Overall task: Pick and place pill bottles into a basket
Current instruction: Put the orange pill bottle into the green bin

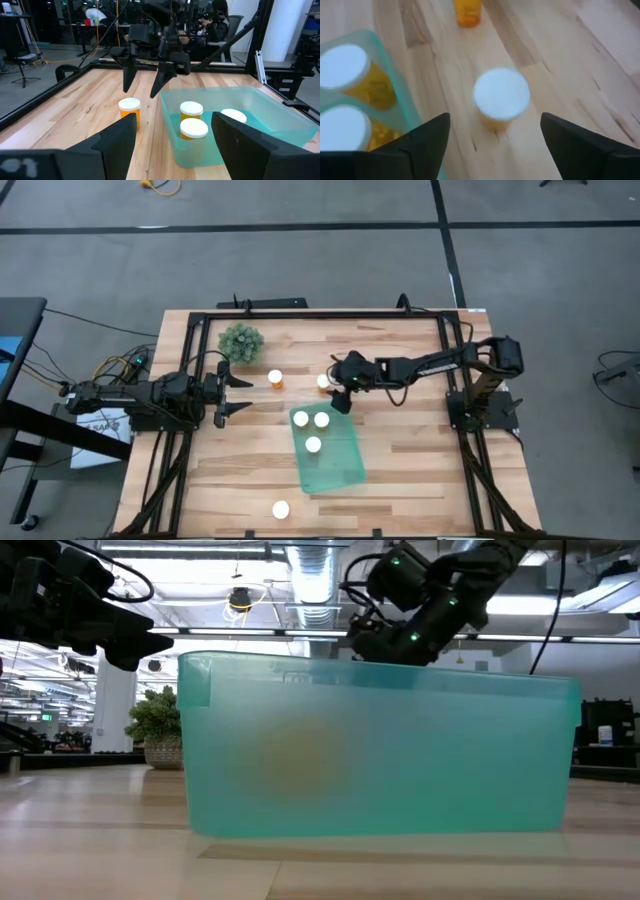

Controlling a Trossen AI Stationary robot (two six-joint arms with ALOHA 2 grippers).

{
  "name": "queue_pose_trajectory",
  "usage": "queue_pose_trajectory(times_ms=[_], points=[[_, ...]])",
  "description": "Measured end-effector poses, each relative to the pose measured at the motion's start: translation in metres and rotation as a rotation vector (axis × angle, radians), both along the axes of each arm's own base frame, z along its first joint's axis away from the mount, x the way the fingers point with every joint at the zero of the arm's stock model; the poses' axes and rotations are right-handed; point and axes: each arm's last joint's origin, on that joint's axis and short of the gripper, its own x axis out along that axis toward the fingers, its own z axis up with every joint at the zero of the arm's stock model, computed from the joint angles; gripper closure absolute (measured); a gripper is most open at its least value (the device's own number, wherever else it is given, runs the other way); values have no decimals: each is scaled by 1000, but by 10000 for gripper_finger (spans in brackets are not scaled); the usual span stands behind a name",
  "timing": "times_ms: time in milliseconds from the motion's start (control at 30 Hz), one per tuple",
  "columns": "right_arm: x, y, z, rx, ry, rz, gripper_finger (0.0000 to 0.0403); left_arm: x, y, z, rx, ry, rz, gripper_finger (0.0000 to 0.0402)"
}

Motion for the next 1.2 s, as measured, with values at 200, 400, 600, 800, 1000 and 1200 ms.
queue_pose_trajectory(times_ms=[200,400,600,800,1000,1200], points=[[16,-4,-3,-12,87,7,84,0,0,0,0,0,0,154],[28,-8,-3,-43,146,-16,75,0,0,0,0,0,0,154],[34,-10,1,-63,149,-21,69,0,0,0,0,0,0,154],[35,-12,2,-58,143,-22,69,0,0,0,0,0,0,154],[36,-11,2,-39,137,-6,67,0,0,0,0,0,0,154],[38,-16,-5,-39,140,-11,69,0,0,0,0,0,0,154]])
